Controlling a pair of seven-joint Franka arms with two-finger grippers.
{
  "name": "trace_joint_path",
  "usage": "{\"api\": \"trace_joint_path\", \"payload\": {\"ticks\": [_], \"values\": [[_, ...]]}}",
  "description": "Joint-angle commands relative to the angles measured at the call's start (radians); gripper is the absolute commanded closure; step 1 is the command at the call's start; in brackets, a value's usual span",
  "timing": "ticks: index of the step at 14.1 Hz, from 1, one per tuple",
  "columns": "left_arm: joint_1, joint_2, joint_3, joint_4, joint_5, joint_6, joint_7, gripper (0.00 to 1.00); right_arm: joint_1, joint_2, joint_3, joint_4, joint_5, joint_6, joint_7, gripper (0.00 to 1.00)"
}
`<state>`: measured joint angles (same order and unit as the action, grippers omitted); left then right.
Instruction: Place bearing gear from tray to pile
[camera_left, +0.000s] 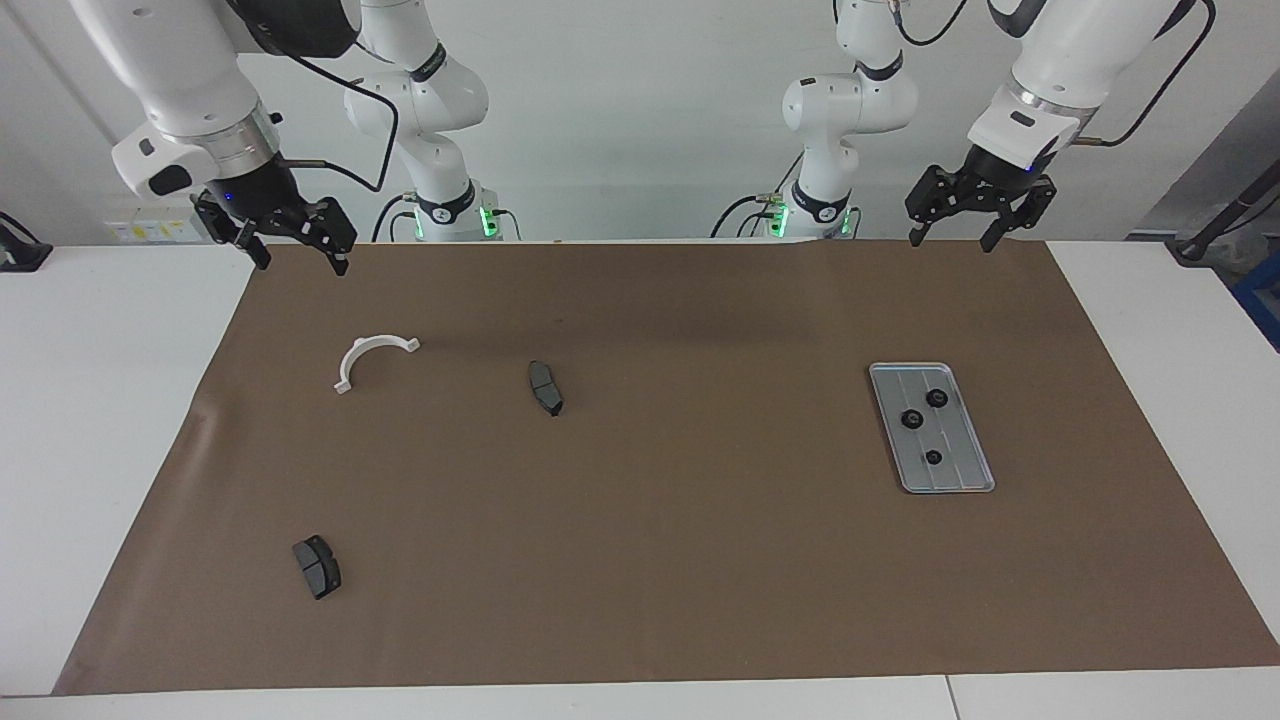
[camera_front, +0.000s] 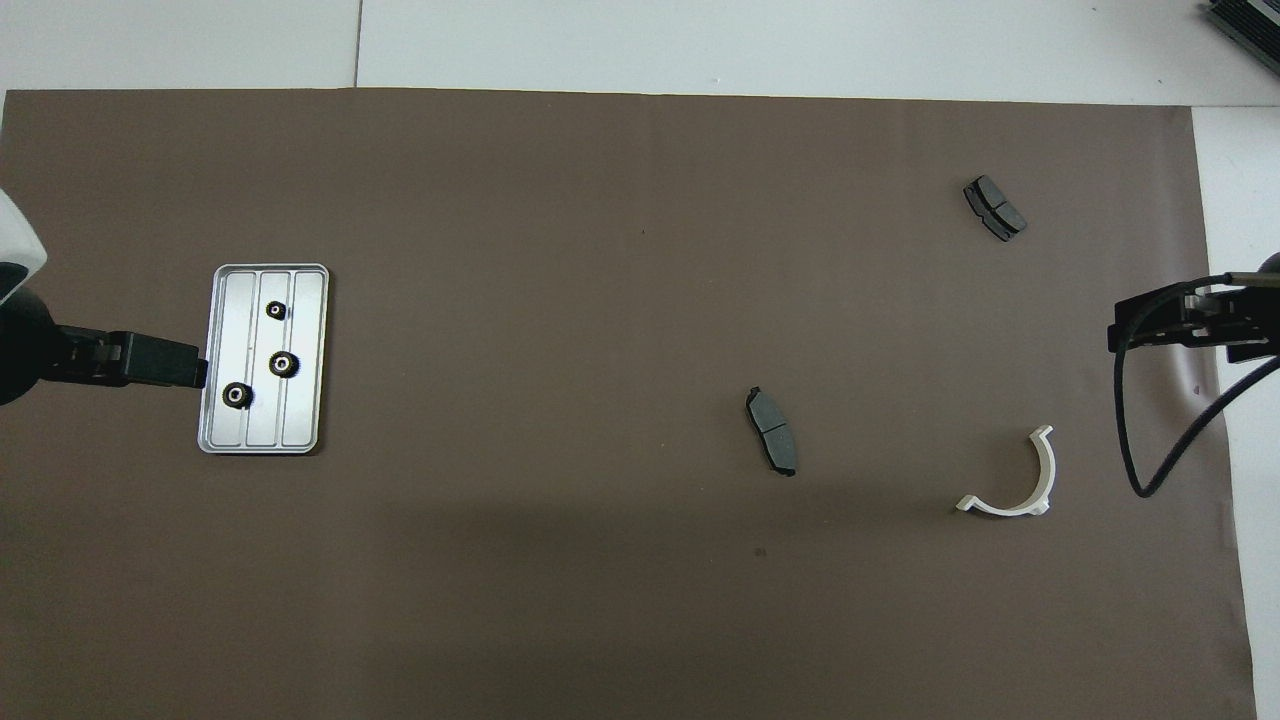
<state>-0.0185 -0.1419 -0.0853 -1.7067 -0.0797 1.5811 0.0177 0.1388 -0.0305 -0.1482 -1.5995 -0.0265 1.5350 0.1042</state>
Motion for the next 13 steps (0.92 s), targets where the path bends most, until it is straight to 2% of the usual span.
{"api": "trace_joint_path", "payload": {"ticks": [1,8,13], "values": [[0.003,0.012,0.001,0.019,-0.012,0.004,-0.002,0.0,-0.004,-0.019,0.004,-0.019,0.005,0.001,-0.023,0.0],[0.006,0.007,0.002,-0.001,0.011,0.043,0.005,0.0,-0.004,-0.019,0.004,-0.019,0.005,0.001,-0.023,0.0],[0.057,0.073,0.004,-0.082,0.014,0.161,0.007,0.0,-0.004,-0.019,0.004,-0.019,0.005,0.001,-0.023,0.0]]}}
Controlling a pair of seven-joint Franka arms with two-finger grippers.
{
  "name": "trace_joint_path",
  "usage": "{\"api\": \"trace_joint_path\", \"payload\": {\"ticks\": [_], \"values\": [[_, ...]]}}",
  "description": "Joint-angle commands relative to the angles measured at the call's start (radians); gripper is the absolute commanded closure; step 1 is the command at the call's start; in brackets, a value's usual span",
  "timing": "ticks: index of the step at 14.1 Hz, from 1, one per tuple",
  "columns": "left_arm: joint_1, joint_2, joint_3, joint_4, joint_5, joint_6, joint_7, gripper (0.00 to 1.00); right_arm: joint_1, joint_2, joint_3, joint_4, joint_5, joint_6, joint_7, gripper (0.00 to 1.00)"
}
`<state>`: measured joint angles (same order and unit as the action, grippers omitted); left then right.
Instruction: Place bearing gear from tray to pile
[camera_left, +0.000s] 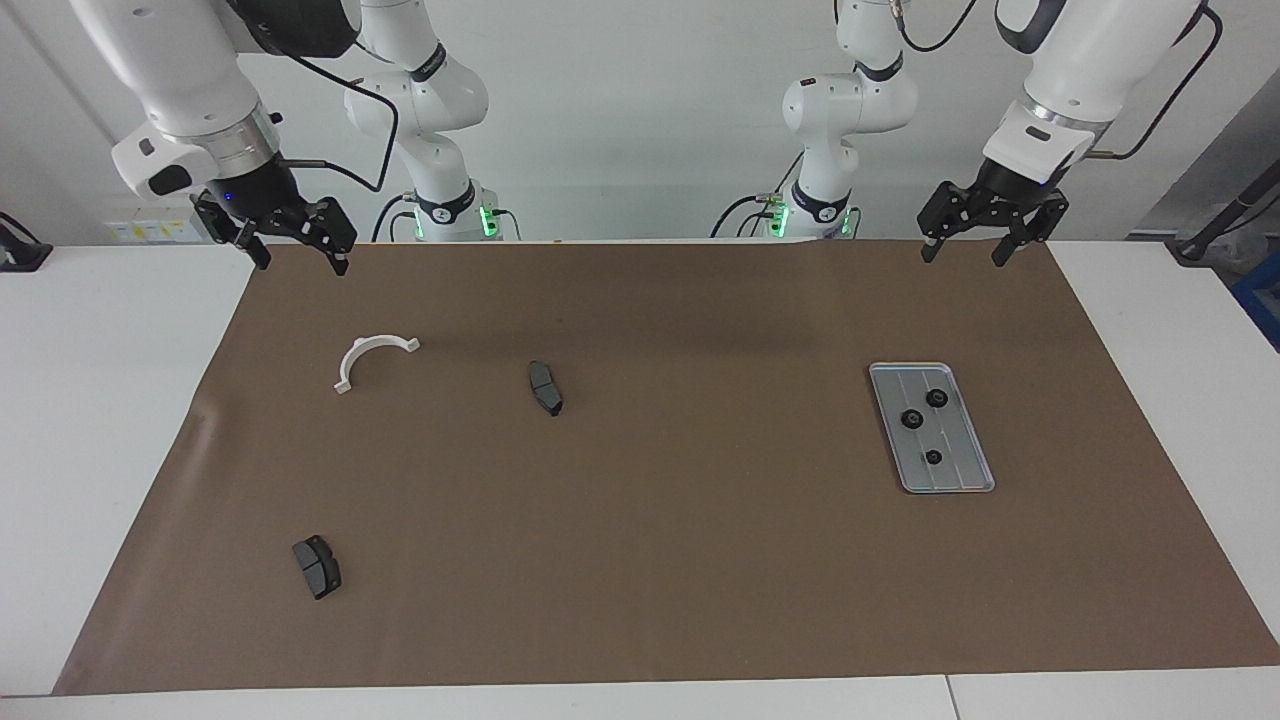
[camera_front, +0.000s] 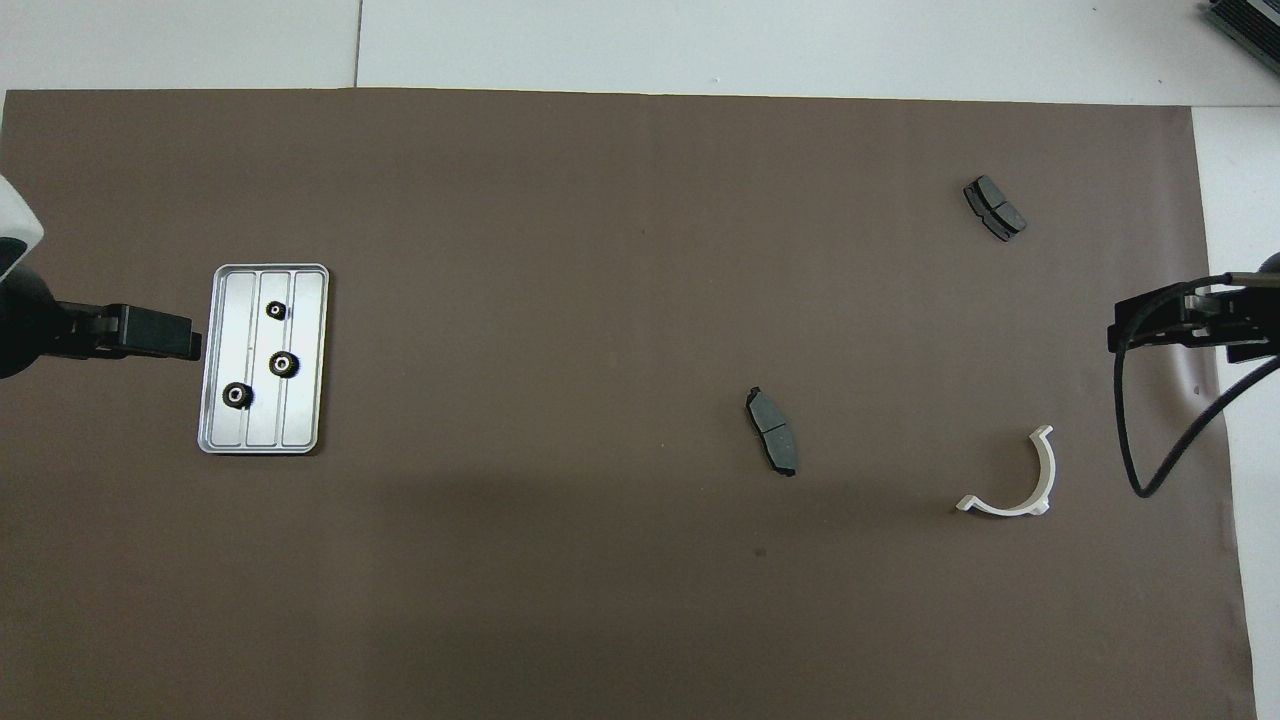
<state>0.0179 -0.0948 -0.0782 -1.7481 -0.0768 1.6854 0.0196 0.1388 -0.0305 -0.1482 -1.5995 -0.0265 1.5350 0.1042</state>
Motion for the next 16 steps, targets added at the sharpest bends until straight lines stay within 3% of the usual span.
{"api": "trace_joint_path", "payload": {"ticks": [1,4,16], "values": [[0.022,0.03,-0.005,-0.072,0.028,0.098,0.006,0.0,-0.004,-0.019,0.004,-0.019,0.005,0.001,-0.023,0.0],[0.031,0.072,-0.003,-0.128,0.028,0.195,0.005,0.0,-0.004,-0.019,0.004,-0.019,0.005,0.001,-0.023,0.0],[0.04,0.368,-0.002,-0.116,0.069,0.48,-0.089,0.0,-0.004,-0.019,0.004,-0.02,0.005,0.001,-0.023,0.0]]}}
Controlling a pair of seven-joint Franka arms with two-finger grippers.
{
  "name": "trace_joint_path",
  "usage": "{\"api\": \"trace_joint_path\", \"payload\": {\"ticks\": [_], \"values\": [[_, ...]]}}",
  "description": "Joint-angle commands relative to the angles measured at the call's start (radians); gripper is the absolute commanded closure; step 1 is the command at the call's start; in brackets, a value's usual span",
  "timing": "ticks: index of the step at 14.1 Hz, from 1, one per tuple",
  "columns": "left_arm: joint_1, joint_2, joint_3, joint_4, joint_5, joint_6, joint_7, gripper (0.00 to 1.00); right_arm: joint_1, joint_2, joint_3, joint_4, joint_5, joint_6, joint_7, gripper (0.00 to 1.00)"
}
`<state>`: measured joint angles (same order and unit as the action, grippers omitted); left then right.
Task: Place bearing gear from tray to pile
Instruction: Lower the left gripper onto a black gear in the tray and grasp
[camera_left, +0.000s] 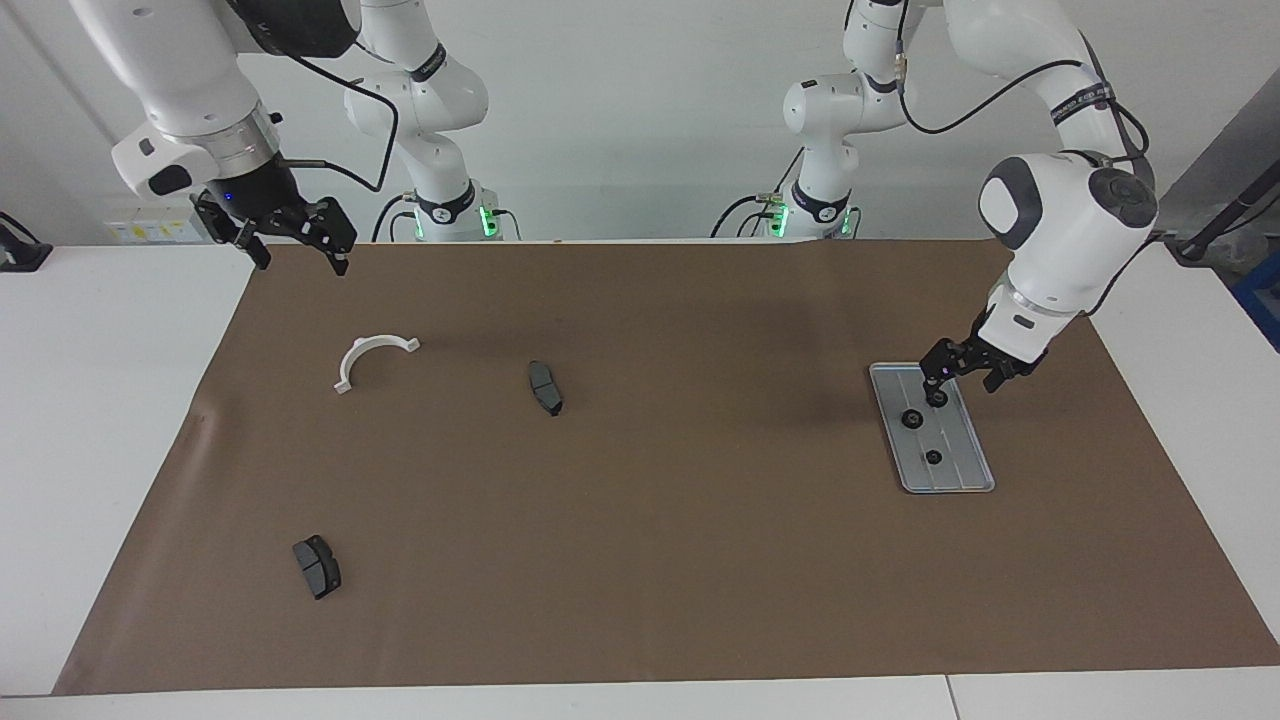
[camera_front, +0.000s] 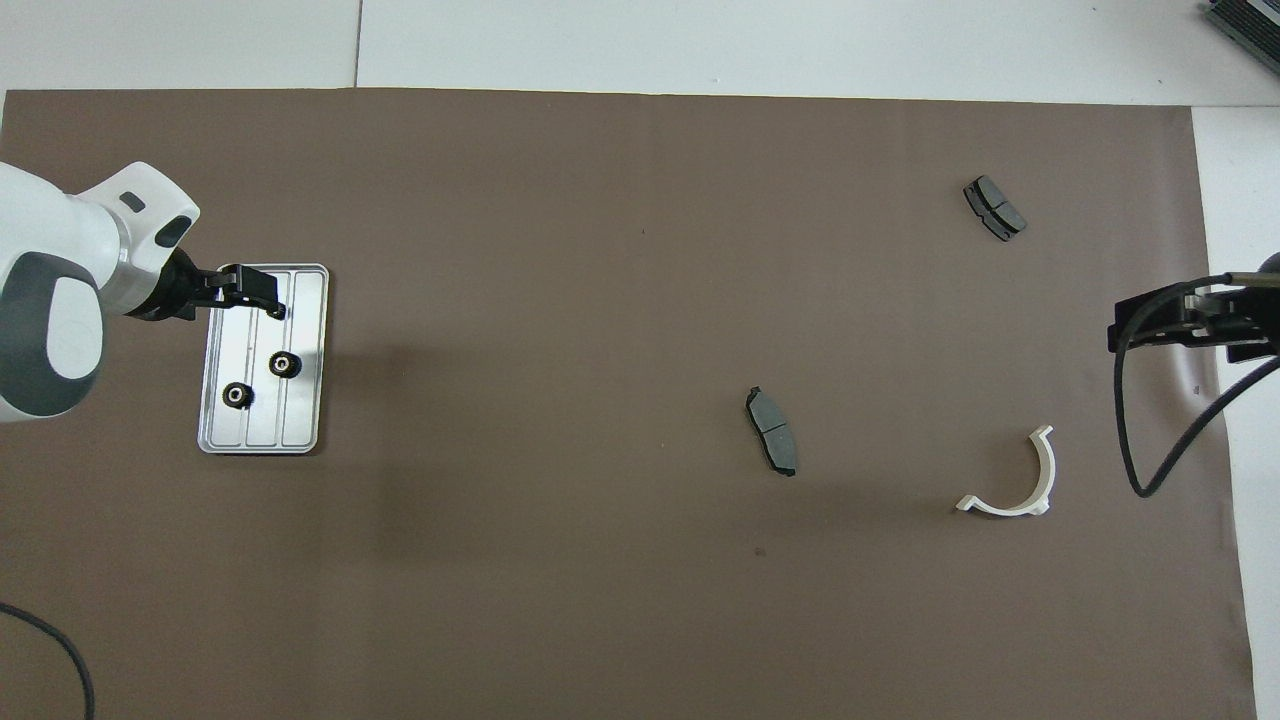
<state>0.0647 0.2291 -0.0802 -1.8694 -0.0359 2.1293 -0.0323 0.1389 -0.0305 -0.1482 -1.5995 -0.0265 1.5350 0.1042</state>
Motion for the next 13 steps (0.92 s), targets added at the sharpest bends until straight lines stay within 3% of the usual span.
{"api": "trace_joint_path", "payload": {"ticks": [1,3,9,13], "values": [[-0.003,0.065,-0.001,0.012,0.034,0.046,-0.037,0.0,-0.004,-0.019,0.004,-0.02,0.005,0.001,-0.023,0.0],[0.0,0.099,-0.001,0.007,0.039,0.083,-0.043,0.03,-0.004,-0.019,0.004,-0.02,0.005,0.001,-0.023,0.0],[0.009,0.127,-0.001,-0.005,0.04,0.119,-0.09,0.32,-0.004,-0.019,0.004,-0.02,0.005,0.001,-0.023,0.0],[0.01,0.137,-0.001,-0.039,0.04,0.191,-0.09,0.35,-0.004,-0.019,0.004,-0.02,0.005,0.001,-0.021,0.0]]}}
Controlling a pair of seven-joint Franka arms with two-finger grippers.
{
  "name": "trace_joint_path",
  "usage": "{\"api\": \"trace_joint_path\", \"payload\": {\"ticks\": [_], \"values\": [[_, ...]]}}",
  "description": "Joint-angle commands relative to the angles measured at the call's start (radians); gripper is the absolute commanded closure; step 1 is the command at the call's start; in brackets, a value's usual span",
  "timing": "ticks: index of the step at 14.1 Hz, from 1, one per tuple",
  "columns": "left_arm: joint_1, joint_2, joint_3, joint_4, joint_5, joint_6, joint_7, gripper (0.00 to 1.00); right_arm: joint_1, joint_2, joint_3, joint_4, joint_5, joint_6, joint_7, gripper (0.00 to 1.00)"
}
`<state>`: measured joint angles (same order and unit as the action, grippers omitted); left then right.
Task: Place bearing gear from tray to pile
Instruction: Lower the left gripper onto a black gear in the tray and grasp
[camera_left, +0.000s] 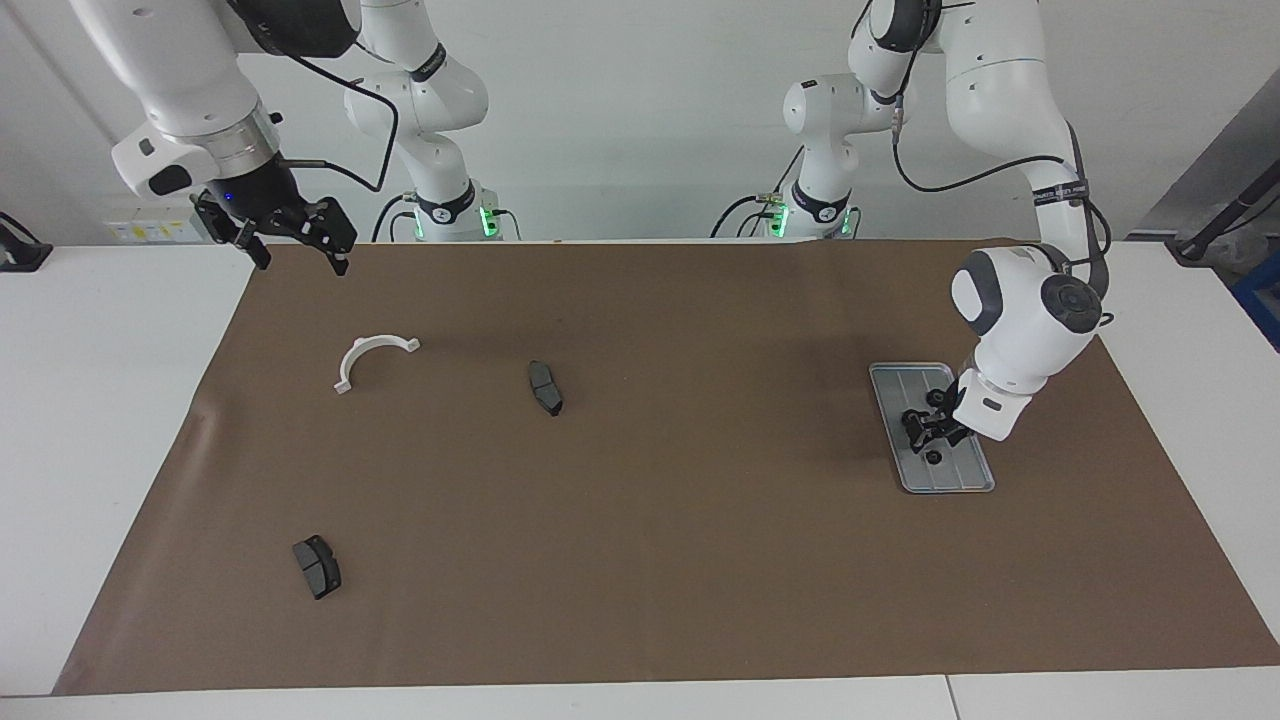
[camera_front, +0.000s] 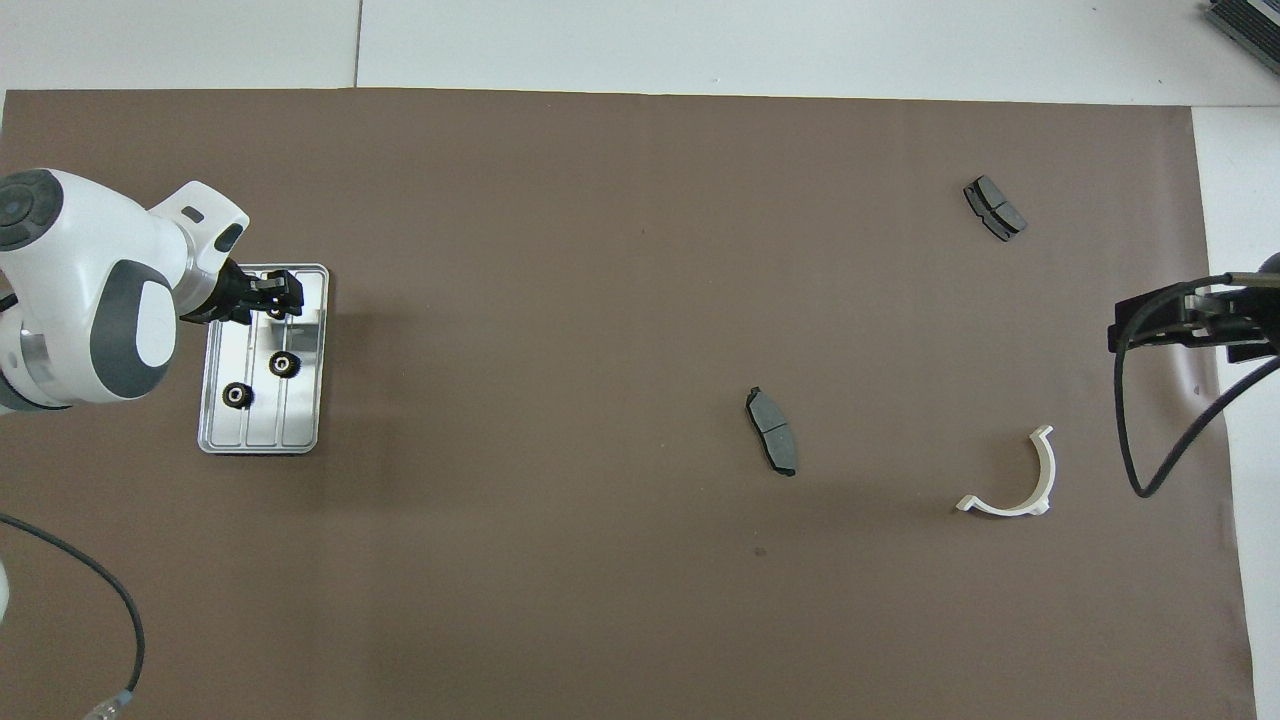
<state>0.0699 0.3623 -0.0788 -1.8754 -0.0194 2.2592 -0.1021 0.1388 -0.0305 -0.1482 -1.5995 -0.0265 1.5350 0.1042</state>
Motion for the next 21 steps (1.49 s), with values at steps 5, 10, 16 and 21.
{"api": "trace_joint_path", "payload": {"ticks": [5,10,16,21], "values": [[0.01,0.017,-0.001,-0.056,0.022,0.105,-0.024,0.36,-0.004,-0.019,0.004,-0.02,0.005,0.001,-0.021,0.0],[0.01,0.017,-0.001,-0.059,0.023,0.102,-0.056,0.46,-0.004,-0.019,0.004,-0.02,0.005,0.001,-0.021,0.0],[0.008,0.017,-0.001,-0.059,0.024,0.091,-0.056,0.64,-0.004,-0.019,0.004,-0.02,0.005,0.001,-0.021,0.0],[0.008,0.017,-0.001,-0.059,0.024,0.089,-0.056,0.71,-0.004,-0.019,0.004,-0.02,0.005,0.001,-0.021,0.0]]}}
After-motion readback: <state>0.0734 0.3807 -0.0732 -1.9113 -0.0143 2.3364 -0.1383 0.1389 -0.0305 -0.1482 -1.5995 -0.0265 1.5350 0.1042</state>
